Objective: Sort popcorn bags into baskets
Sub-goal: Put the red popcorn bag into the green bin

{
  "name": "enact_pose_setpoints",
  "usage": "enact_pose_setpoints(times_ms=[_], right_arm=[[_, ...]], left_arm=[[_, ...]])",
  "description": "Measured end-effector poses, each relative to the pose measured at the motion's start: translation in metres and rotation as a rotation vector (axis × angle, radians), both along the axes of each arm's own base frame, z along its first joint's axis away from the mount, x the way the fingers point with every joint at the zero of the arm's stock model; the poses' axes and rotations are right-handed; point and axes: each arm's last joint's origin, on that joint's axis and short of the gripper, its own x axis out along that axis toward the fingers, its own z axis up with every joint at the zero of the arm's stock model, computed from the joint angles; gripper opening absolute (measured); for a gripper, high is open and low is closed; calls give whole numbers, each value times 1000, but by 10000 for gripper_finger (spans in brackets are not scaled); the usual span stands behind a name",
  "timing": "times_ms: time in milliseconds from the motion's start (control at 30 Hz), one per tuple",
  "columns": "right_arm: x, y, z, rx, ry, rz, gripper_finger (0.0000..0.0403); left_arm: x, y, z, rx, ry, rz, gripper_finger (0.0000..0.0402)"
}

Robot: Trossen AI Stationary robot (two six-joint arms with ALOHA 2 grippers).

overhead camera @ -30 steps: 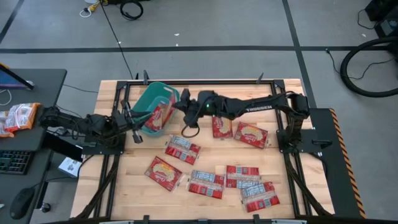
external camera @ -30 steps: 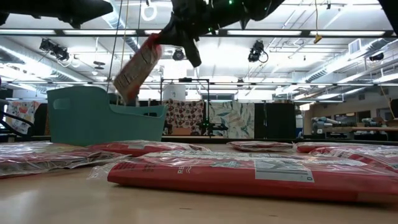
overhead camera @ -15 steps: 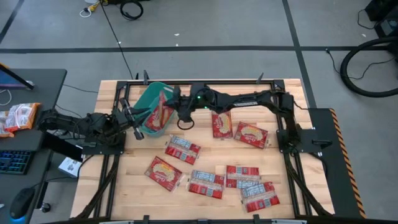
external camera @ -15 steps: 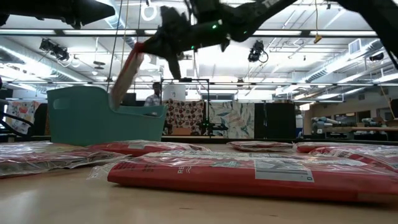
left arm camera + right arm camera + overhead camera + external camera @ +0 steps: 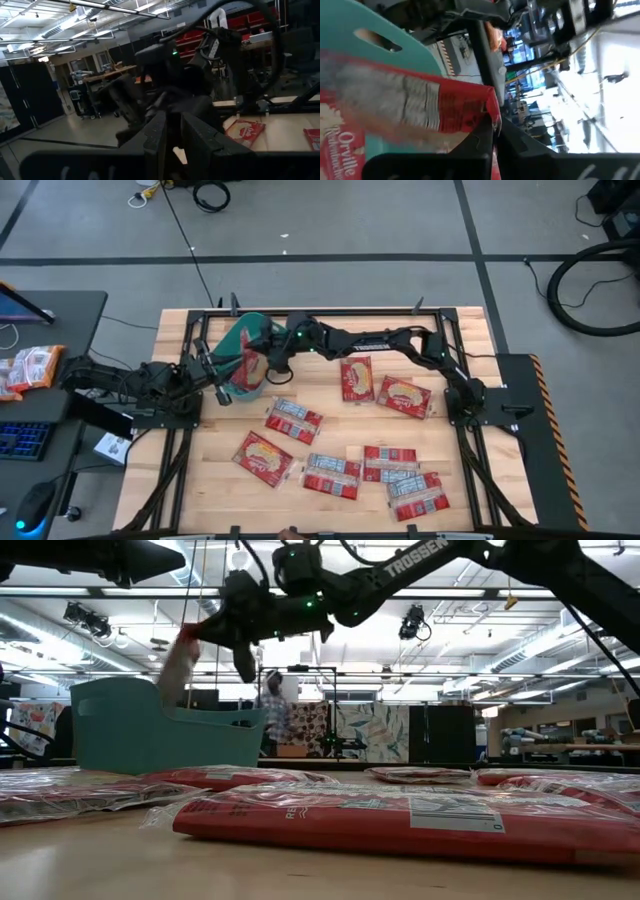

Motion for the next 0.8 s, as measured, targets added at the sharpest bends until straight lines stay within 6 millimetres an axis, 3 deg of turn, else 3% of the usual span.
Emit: enact_pose_setpoints(times_ms=[167, 433, 600, 800], right_arm=[[-3, -6, -20, 93, 154, -38, 12], [-8, -15, -23, 219, 219, -143, 31], [-5, -14, -20, 208, 156, -130, 17], [-2, -11, -9, 398, 43, -5, 10]], left_arm=[[0, 0, 0, 0, 1, 0, 64], [0, 0, 0, 0, 1, 0, 64], [0, 0, 0, 0, 1, 0, 64], [0, 0, 0, 1, 1, 0, 64]])
